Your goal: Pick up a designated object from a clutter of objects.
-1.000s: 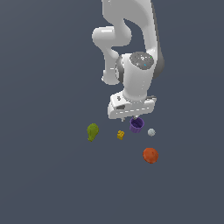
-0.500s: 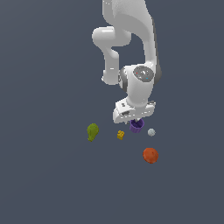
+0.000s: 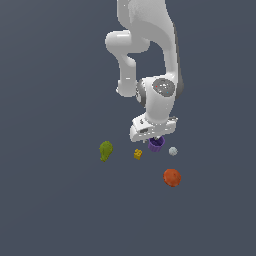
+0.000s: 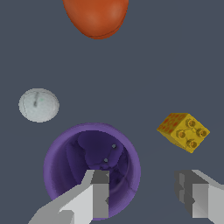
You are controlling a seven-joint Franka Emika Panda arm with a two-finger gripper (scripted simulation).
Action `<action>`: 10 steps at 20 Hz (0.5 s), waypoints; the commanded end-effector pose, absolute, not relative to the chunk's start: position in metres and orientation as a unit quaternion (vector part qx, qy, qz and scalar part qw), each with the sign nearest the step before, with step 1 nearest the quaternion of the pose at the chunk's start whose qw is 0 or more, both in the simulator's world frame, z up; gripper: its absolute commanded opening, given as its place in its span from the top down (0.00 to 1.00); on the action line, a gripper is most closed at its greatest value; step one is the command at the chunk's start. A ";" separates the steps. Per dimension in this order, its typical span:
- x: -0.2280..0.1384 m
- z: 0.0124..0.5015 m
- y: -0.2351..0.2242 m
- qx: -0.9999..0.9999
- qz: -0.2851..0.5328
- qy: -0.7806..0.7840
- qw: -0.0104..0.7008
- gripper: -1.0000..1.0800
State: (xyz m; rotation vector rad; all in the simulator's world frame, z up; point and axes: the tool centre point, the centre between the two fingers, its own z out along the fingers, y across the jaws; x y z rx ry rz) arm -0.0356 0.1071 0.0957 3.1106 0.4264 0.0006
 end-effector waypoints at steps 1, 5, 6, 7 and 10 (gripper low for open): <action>-0.036 0.089 0.107 0.991 0.000 0.136 0.001 0.38; -0.037 0.075 0.107 0.991 0.000 0.136 0.001 0.38; -0.037 0.073 0.107 0.991 0.000 0.136 0.001 0.38; -0.037 0.072 0.107 0.991 0.000 0.136 0.001 0.38; -0.037 0.070 0.107 0.991 0.000 0.137 0.001 1.00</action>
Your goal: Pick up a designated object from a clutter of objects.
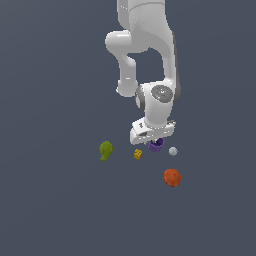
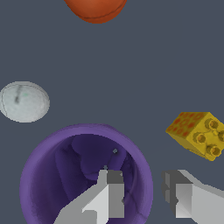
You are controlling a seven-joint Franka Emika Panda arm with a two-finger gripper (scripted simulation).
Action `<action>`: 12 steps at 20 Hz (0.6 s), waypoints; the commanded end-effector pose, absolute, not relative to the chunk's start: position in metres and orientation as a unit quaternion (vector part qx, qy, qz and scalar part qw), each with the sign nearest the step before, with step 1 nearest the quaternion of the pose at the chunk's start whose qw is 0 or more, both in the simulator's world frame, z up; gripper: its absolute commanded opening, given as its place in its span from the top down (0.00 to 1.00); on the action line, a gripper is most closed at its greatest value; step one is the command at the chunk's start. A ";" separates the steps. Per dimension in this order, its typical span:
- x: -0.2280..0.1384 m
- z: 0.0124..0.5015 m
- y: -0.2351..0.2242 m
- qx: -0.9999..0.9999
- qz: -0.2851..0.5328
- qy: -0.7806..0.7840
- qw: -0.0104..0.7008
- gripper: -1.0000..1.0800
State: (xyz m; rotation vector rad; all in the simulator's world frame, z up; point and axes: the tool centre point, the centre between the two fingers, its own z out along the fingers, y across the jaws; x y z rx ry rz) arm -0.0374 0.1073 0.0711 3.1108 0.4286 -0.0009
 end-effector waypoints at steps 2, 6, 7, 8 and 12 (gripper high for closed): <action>-0.037 0.070 0.107 0.991 0.000 0.137 0.001 1.00; -0.037 0.070 0.107 0.991 0.000 0.137 0.001 1.00; -0.037 0.070 0.107 0.991 0.000 0.137 0.001 1.00; -0.037 0.070 0.107 0.991 0.000 0.137 0.001 1.00; -0.037 0.072 0.107 0.991 0.000 0.137 0.001 1.00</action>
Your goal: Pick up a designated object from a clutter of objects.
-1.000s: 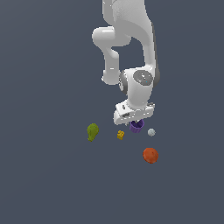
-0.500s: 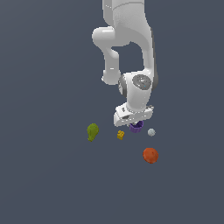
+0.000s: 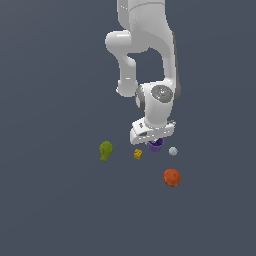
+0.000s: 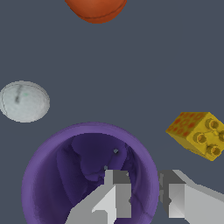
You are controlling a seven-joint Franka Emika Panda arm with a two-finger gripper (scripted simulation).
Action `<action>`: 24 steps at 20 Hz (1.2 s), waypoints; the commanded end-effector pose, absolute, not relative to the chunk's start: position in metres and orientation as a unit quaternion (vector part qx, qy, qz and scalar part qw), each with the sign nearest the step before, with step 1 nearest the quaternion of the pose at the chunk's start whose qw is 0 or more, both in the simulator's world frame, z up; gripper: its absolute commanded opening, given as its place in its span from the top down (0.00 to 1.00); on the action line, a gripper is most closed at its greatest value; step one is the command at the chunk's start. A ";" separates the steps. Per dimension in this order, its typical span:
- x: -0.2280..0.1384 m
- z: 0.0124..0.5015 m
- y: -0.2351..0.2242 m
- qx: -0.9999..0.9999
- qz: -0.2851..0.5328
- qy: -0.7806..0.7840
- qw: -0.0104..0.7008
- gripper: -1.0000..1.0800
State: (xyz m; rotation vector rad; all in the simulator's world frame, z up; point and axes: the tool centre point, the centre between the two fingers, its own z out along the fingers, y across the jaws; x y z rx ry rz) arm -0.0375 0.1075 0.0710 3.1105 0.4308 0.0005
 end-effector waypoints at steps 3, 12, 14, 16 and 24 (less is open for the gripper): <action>-0.038 0.076 0.103 0.991 0.000 0.137 0.001 1.00; -0.048 0.108 0.069 0.991 0.001 0.137 0.000 1.00; -0.051 0.120 0.057 0.991 0.001 0.137 0.000 1.00; -0.054 0.134 0.044 0.991 0.001 0.137 0.000 1.00; -0.072 0.200 -0.023 0.991 0.001 0.137 -0.002 1.00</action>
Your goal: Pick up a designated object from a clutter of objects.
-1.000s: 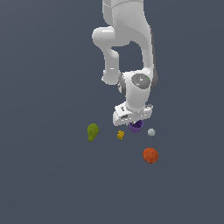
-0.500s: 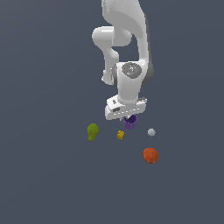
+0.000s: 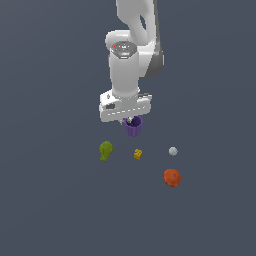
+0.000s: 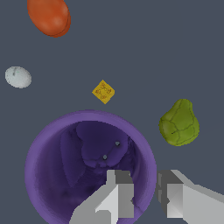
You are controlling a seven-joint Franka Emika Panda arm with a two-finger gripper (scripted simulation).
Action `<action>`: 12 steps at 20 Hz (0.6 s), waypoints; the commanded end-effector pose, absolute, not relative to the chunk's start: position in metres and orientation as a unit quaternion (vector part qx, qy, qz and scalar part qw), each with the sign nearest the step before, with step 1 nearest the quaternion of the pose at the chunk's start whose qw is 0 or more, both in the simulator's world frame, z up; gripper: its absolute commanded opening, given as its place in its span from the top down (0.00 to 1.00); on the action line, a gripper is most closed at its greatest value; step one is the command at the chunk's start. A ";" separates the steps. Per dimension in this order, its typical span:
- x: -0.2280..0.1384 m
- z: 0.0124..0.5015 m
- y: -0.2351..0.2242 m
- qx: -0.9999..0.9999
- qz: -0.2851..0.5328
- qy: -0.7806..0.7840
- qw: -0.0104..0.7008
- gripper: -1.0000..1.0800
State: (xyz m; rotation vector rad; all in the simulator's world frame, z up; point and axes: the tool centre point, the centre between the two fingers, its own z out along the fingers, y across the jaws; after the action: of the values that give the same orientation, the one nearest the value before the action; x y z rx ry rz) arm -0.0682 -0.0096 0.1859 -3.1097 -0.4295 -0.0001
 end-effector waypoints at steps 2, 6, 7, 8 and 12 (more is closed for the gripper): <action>-0.077 0.218 -0.041 -0.991 -0.001 -0.137 0.002 1.00; -0.086 0.253 -0.076 -0.991 -0.001 -0.137 0.002 1.00; -0.088 0.262 -0.085 -0.991 -0.001 -0.137 0.002 1.00; -0.090 0.271 -0.095 -0.991 -0.001 -0.137 0.003 1.00; -0.099 0.306 -0.131 -0.991 -0.001 -0.136 0.002 1.00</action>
State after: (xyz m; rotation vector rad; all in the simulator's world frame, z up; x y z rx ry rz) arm -0.0949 -0.1169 0.2924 -3.1078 -0.4272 -0.0020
